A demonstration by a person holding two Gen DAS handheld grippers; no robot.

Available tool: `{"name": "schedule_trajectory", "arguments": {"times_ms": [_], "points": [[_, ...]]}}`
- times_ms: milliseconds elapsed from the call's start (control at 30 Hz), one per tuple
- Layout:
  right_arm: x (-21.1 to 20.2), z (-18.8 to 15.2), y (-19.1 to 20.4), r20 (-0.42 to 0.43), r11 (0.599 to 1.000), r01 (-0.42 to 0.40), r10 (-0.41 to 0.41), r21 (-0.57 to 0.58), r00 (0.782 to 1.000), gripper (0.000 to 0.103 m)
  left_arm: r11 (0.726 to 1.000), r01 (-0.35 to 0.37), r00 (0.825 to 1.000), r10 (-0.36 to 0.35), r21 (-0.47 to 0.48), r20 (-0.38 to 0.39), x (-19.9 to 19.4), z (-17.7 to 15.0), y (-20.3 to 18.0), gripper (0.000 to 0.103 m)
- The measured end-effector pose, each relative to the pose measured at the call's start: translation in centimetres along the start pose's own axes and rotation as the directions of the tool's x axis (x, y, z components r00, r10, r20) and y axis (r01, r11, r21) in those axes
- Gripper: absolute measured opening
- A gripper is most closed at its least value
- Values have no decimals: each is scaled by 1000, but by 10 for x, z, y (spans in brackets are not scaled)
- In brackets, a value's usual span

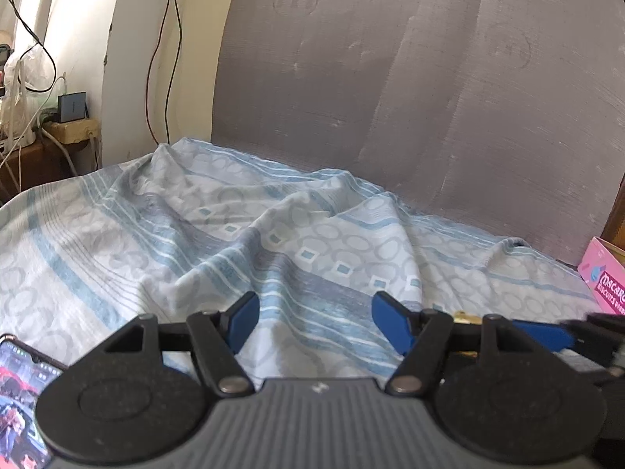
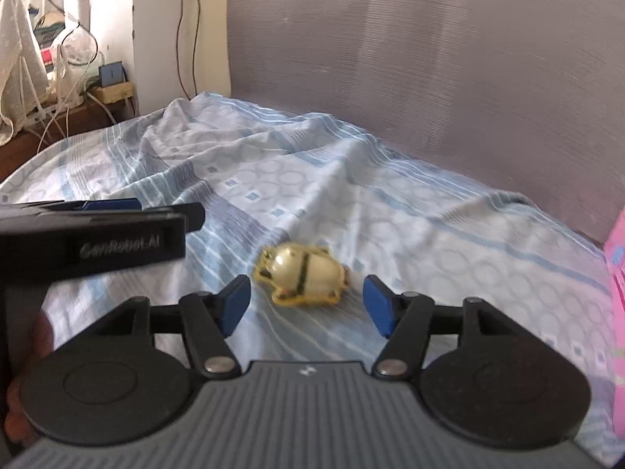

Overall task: Organize rigid objects
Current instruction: 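Reach to the gold figurine and grasp it with the right gripper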

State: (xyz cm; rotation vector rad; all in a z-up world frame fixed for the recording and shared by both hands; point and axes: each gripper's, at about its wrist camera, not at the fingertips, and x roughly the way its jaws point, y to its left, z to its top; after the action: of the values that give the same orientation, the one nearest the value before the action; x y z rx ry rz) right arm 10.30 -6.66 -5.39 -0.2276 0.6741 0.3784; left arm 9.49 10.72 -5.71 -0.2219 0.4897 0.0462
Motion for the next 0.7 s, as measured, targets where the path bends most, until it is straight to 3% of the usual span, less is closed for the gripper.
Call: {"name": "schedule_trajectory", "arguments": {"times_ms": [133, 233, 367, 533, 700], "points": [[18, 6, 4, -18, 1000, -12, 11, -24, 1000, 67, 1000, 5, 1000, -5, -31, -1, 2, 1, 6, 65], [23, 5, 4, -17, 998, 18, -20, -60, 1000, 53, 999, 8, 1000, -8, -33, -2, 1, 1, 6, 65], [12, -1, -5, -24, 1000, 2, -2, -30, 1000, 52, 1000, 11, 1000, -11, -11, 2, 0, 0, 2, 65], [-27, -30, -21, -18, 1000, 27, -27, -10, 999, 52, 999, 33, 999, -33, 38, -3, 0, -2, -5, 66], [-80, -72, -51, -18, 990, 141, -140, 10, 990, 52, 988, 53, 996, -43, 143, -73, 6, -6, -26, 67]]}}
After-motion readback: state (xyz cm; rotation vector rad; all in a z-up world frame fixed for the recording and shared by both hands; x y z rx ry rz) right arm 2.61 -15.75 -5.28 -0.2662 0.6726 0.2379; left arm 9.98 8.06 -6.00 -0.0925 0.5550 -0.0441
